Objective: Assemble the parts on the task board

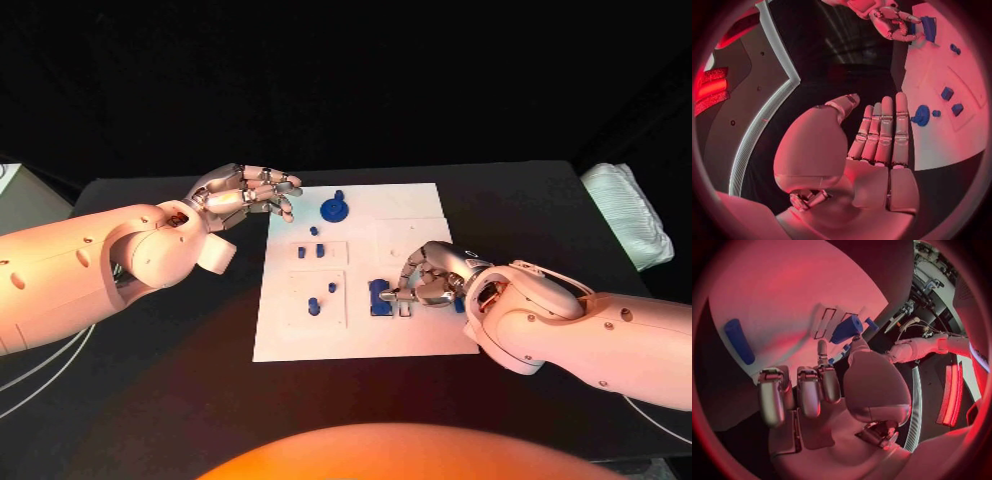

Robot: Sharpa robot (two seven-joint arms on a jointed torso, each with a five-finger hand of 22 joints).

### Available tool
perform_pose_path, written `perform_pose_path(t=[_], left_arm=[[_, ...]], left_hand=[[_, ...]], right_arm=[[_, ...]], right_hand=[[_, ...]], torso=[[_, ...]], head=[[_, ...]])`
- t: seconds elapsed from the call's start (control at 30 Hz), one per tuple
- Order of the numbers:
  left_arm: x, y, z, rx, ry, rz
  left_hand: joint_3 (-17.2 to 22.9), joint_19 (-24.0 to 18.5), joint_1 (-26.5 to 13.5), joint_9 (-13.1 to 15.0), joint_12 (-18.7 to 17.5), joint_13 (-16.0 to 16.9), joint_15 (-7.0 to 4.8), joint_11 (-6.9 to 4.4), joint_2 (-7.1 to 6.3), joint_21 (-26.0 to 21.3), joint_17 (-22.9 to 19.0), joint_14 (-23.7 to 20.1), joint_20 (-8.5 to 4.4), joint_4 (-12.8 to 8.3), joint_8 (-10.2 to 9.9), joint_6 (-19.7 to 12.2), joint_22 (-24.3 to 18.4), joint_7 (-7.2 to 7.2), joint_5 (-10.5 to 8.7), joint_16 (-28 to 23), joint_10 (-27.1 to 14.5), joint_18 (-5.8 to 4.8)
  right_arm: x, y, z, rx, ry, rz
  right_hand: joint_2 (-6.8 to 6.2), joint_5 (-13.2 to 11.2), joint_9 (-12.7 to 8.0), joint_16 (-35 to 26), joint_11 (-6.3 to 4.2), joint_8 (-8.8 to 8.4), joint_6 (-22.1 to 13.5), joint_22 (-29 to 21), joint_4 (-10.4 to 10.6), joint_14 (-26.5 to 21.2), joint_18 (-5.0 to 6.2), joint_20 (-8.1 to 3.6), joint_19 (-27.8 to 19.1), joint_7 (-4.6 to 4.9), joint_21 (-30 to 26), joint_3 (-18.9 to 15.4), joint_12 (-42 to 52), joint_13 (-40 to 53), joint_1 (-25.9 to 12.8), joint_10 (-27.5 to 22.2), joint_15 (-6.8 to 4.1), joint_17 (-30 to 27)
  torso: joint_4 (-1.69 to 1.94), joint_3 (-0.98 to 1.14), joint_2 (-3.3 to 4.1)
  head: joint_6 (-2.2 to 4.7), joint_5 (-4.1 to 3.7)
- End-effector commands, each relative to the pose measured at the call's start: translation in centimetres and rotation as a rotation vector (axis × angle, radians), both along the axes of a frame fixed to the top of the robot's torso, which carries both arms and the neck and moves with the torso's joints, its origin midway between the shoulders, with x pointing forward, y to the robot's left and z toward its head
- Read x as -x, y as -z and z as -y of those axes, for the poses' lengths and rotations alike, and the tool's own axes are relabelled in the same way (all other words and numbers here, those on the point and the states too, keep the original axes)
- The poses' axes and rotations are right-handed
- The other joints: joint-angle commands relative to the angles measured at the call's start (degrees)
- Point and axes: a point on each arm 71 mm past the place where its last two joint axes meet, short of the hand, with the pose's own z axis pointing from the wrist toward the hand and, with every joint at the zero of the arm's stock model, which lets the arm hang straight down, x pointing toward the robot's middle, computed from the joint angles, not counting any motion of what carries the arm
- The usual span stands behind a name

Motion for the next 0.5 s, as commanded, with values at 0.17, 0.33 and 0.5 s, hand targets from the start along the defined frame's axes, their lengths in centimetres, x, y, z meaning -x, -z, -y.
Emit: perform_pose_path(t=[0.17,0.33,0.5], left_arm=[[0.11,-0.01,0.15,0.017,0.023,-0.012],[0.15,0.01,0.23,0.017,0.031,-0.016],[0.17,0.01,0.23,0.017,0.032,-0.017]], left_hand=[[0.3,0.1,0.6,0.1,-0.2,0.1,0.04,0.13,0.94,-0.2,0.0,-0.4,0.02,0.2,0.3,0.3,-0.1,-0.14,0.18,0.2,-0.2,0.73],[0.4,0.1,0.8,0.1,-0.2,0.1,0.03,0.13,1.08,-0.2,0.0,-0.4,0.0,0.1,0.3,0.3,-0.1,-0.15,0.2,0.2,-0.2,0.73],[0.4,0.1,0.8,0.1,-0.2,0.1,0.03,0.13,1.08,-0.2,0.0,-0.4,0.0,0.1,0.3,0.3,-0.1,-0.15,0.2,0.2,-0.2,0.73]], right_arm=[[0.69,-0.19,-0.21,-0.061,-0.09,0.051],[0.95,0.17,-0.14,-0.063,-0.093,0.04],[1.11,0.44,-0.19,-0.06,-0.086,0.033]], right_hand=[[-0.59,-0.9,1.4,0.2,-0.66,3.21,2.2,14.7,0.0,5.9,-0.56,-0.01,5.7,-1.02,0.3,-1.0,0.7,9.7,4.4,1.3,-0.39,14.8],[-0.31,-0.1,3.3,0.2,-1.32,5.84,2.8,14.8,-0.1,5.9,-0.57,-0.5,5.7,-1.77,0.4,-0.9,1.7,10.4,6.4,1.9,-0.94,14.8],[-0.16,0.0,3.8,0.2,-1.46,6.45,2.7,14.8,0.0,5.9,-0.61,-0.63,5.8,-1.93,0.6,-0.9,2.3,10.9,6.7,2.4,-1.08,14.8]], torso=[[-0.07,-0.07,0.01],[0.09,-0.14,-0.02],[0.14,-0.1,0.04]], head=[[0.14,-0.16],[0.23,-0.29],[0.18,-0.36]])
